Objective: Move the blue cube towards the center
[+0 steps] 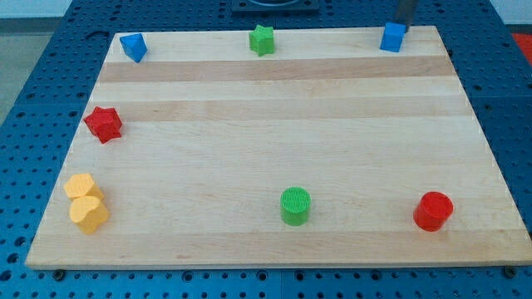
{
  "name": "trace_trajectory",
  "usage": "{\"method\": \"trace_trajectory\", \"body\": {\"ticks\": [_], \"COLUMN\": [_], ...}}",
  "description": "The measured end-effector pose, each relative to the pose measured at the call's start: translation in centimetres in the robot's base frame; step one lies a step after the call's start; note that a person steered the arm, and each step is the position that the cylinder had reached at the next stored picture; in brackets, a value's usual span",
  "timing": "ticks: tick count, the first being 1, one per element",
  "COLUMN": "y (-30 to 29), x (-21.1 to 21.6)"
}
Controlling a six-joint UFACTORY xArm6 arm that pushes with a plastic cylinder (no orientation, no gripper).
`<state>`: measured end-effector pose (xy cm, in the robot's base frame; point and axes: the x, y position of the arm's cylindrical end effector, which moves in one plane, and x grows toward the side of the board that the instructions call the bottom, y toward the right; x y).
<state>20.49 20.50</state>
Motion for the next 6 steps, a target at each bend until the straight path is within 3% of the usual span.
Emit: {"method": "trace_trajectory", "body": {"ticks": [2, 4, 5, 6], "y": [-4.5, -1.2, -0.9, -4.5], "x": [9.2, 5.8, 8.7, 13.3]}}
